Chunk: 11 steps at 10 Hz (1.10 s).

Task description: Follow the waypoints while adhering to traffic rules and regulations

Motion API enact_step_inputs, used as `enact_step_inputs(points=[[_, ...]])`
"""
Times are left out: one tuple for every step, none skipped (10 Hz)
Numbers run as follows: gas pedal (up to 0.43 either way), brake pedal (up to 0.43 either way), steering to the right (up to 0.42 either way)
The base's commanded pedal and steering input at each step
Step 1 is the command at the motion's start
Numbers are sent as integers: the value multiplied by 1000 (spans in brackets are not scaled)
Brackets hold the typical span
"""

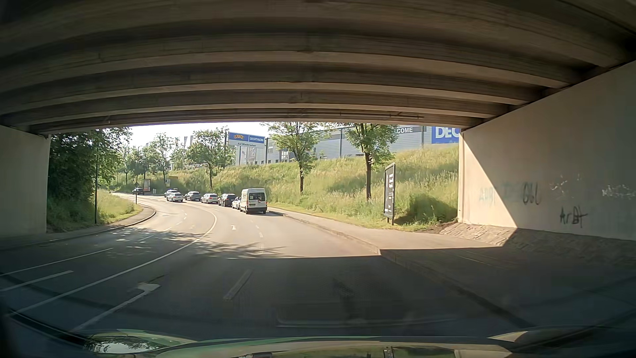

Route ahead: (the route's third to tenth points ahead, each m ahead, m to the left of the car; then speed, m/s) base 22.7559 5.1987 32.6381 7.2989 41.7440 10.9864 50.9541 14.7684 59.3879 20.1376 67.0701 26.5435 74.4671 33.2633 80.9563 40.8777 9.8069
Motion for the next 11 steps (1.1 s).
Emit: enact_step_inputs(points=[[0,165,-44],[0,171,-42],[0,171,-40],[0,171,-38],[0,171,-38],[0,171,-38],[0,177,-38],[0,183,-38],[0,183,-38],[0,183,-38],[0,183,-38]])
